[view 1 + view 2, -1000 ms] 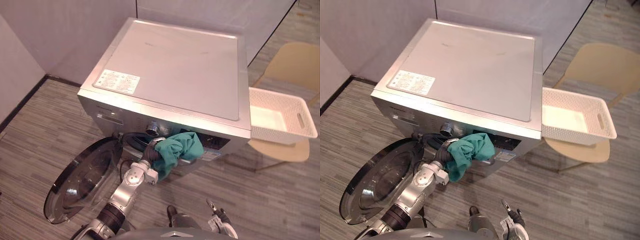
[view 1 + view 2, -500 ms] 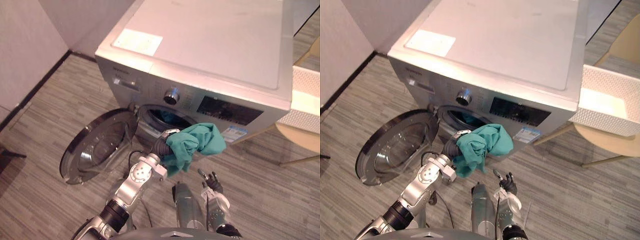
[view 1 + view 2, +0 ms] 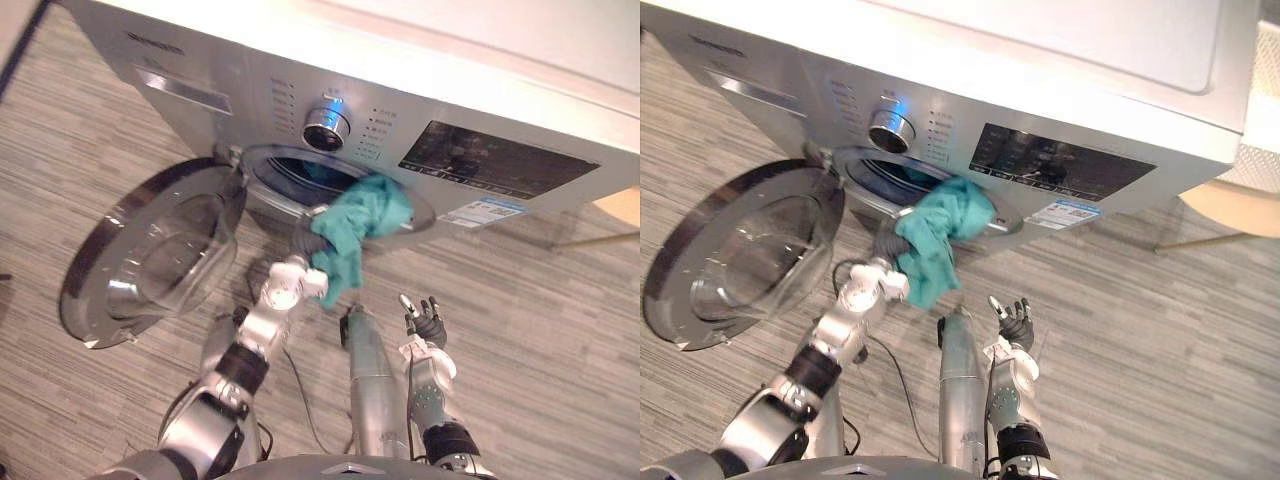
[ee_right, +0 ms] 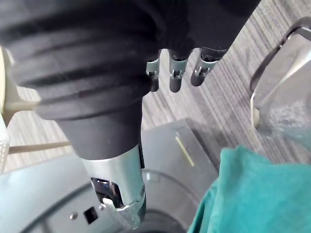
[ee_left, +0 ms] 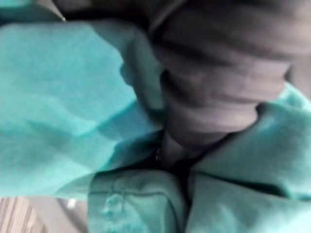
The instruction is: Pick up the laundry basket with both hands and put the clothes into the washing machine.
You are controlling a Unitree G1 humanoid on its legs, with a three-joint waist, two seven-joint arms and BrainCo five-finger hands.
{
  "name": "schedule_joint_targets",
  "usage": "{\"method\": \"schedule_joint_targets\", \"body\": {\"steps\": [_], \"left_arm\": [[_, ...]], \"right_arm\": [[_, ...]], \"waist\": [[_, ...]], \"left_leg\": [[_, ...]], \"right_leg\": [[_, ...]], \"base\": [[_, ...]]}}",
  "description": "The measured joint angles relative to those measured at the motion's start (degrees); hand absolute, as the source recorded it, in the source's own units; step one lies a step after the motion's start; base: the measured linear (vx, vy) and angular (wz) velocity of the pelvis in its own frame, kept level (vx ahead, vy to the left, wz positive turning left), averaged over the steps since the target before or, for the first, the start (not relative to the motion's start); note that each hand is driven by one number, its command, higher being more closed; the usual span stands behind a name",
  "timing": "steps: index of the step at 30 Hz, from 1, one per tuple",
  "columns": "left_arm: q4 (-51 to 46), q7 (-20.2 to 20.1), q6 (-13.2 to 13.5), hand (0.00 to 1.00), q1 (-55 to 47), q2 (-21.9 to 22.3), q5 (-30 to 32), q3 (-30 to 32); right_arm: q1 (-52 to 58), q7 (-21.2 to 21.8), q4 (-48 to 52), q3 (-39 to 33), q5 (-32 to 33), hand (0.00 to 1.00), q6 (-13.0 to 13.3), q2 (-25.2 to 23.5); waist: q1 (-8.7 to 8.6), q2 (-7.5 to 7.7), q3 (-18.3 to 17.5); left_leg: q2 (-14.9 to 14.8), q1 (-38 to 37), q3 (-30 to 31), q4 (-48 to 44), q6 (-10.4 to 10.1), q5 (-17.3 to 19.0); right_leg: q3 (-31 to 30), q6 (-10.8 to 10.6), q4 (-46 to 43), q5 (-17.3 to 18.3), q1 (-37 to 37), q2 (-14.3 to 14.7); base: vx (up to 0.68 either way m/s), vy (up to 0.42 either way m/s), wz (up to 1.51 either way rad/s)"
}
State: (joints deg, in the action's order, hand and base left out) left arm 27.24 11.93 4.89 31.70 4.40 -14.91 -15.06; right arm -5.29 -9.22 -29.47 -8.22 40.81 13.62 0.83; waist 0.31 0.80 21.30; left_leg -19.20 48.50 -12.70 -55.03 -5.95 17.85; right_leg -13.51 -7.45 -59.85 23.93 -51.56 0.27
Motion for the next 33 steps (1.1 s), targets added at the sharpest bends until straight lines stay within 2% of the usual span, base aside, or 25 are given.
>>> {"method": "schedule_joint_targets", "body": {"steps": [2, 5, 10, 12, 18, 21, 24, 26, 29, 33], "left_arm": [[3.56, 2.54, 0.03, 1.00, 5.53, -0.96, -0.09, 5.55], [6.34, 4.93, 0.05, 1.00, 9.96, -3.28, -0.89, 11.25], [11.89, 7.45, 0.47, 1.00, 20.11, -9.97, -6.39, 20.39], [13.01, 7.53, 0.83, 1.00, 22.58, -11.82, -7.60, 21.79], [14.02, 7.56, 1.56, 1.00, 30.79, -12.42, -16.25, 21.60], [10.31, 9.35, 1.56, 1.00, 34.16, -12.74, -19.88, 17.90], [2.18, 10.55, 2.76, 1.00, 42.54, -16.26, -21.66, 10.16], [2.74, 11.76, 4.05, 1.00, 43.52, -16.53, -23.79, 7.92], [2.58, 13.43, 4.30, 1.00, 44.06, -18.73, -25.09, 3.83], [5.18, 15.93, 4.75, 1.00, 46.79, -21.29, -26.92, -2.39]], "right_arm": [[-0.26, -0.03, 1.85, 0.01, 0.42, 0.00, 0.19, -0.42], [-0.82, -0.01, 1.85, 0.09, 0.56, 0.00, 0.36, -0.63], [-2.54, 0.04, 1.60, -0.02, 2.80, 0.00, 1.38, -0.80], [-3.03, 0.15, 1.57, -0.05, 3.14, 0.00, 1.51, -0.88], [-3.57, 0.58, 1.45, -1.46, 5.69, 0.00, 2.51, -1.60], [-3.06, 0.73, 1.39, -1.76, 6.71, 0.00, 2.51, -1.56], [-2.23, 1.80, 1.69, -1.77, 7.14, 0.00, 2.50, -1.58], [-1.23, 2.95, 2.84, -2.14, 7.27, 0.00, 2.50, -1.58], [-0.03, 3.03, 3.94, -3.95, 7.28, 0.00, 2.47, -1.24], [1.89, 4.04, 5.69, -6.22, 7.48, 0.00, 2.43, -0.11]], "waist": [[-0.43, 0.44, 1.81], [-0.63, 1.05, 2.43], [-1.56, 2.88, 5.88], [-1.77, 3.11, 7.78], [-2.42, 4.05, 8.76], [-2.73, 4.02, 9.29], [-2.57, 3.99, 9.30], [-2.86, 3.80, 9.42], [-2.55, 3.25, 9.77], [-1.83, 3.25, 9.76]], "left_leg": [[-0.70, 1.53, -0.14, -0.39, -0.10, 0.35], [-2.58, 3.88, -0.33, -1.77, -0.41, 1.42], [-5.14, 8.90, -0.57, -4.14, -0.13, 2.12], [-5.98, 9.79, -0.46, -5.24, -0.07, 2.67], [-6.41, 13.44, -1.33, -6.34, 0.55, 3.06], [-6.33, 14.46, -1.24, -6.85, 0.89, 3.25], [-5.73, 15.36, -1.16, -7.15, 0.96, 3.22], [-5.45, 15.58, -1.33, -7.73, 0.97, 3.22], [-5.40, 15.62, -1.36, -8.68, 1.02, 3.25], [-5.44, 16.26, -1.35, -10.11, 1.48, 3.51]], "right_leg": [[-0.04, 0.00, -0.25, 0.00, -1.79, 0.66], [-0.30, -0.02, -0.32, -0.13, -4.26, 2.32], [-0.73, -0.47, -0.02, -1.10, -8.74, 4.46], [-0.71, -0.66, 0.11, -1.23, -9.18, 5.08], [-1.50, -1.54, 0.40, -1.91, -12.68, 5.22], [-1.46, -1.58, 0.50, -2.10, -13.27, 4.97], [-1.52, -1.70, 0.10, -2.24, -14.07, 4.58], [-1.51, -1.70, -0.27, -2.23, -14.43, 4.21], [-1.45, -1.68, -1.39, -2.23, -14.72, 4.03], [-1.45, -1.67, -3.15, -2.22, -15.75, 3.93]], "base": [[0.05, 0.010, -0.10], [0.03, 0.024, -0.24], [0.02, 0.061, -0.19], [0.02, 0.098, -0.15], [0.01, 0.093, -0.05], [0.00, 0.094, 0.03], [0.00, 0.071, 0.07], [0.01, 0.077, 0.04], [0.01, 0.070, 0.01], [-0.01, 0.066, 0.00]]}}
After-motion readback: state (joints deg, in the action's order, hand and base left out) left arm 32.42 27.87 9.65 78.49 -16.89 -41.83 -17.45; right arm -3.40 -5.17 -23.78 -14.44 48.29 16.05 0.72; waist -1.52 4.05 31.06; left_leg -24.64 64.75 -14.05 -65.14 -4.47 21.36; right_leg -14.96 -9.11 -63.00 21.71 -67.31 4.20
